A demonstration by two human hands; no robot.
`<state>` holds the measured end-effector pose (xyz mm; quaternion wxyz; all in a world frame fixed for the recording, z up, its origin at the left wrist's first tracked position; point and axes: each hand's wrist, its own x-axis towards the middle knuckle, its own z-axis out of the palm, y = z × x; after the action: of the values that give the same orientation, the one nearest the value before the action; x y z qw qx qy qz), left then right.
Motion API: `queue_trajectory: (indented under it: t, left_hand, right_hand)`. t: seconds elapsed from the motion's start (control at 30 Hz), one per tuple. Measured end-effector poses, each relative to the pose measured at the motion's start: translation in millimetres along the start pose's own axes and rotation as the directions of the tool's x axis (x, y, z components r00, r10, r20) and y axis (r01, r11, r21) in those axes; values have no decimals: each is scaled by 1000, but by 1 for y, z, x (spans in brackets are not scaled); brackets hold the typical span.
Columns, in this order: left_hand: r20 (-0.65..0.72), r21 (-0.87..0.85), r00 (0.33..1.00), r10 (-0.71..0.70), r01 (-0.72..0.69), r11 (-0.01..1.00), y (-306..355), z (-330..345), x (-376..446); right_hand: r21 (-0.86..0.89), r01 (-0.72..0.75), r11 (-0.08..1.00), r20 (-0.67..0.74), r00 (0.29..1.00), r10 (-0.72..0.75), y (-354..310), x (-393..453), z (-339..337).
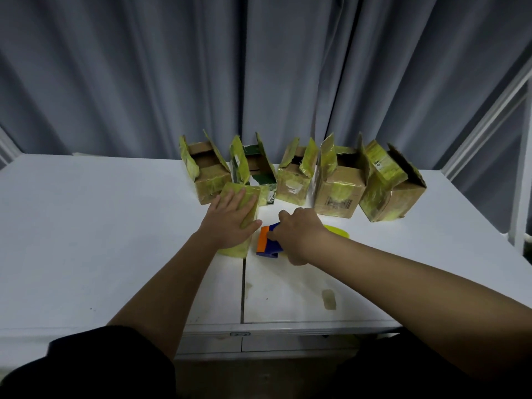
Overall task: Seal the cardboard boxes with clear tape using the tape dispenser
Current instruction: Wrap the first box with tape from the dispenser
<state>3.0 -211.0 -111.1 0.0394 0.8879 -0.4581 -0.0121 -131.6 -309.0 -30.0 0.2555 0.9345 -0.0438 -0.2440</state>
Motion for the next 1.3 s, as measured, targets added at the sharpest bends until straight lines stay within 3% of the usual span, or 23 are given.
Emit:
queue_trajectory:
  t: [0.53,0.7,0.83,1.03,1.13,1.2,1.3]
  left_hand:
    - [41,-9,999,-3,4,1000,0,-1,0]
    - [51,-29,999,-11,13,1000,-4,-1,-1]
    - [9,10,1000,2,-2,1000,-6,3,0]
    - [-2,8,1000,-7,7,1000,-4,5,0]
    - [9,8,1000,-10,10,1000,-3,3,0]
    - [36,-7,999,-27,28,1000,-1,0,0]
    - [107,-72,991,-78,86,994,3,-6,0]
  right_hand:
    - [62,45,997,-15,999,-44,-4,12,-9]
    - [49,-23,999,54,998,20,-8,18,8]
    - [50,41,998,-48,998,-38,17,14,23]
    - [98,-32,995,-212,976,52,29,3,48]
    - [25,-148,989,-376,915,146,16,2,75]
    - [47,-243,969,-503,832,233,6,5,95]
    - [118,-242,963,-535,801,267,-5,12,120]
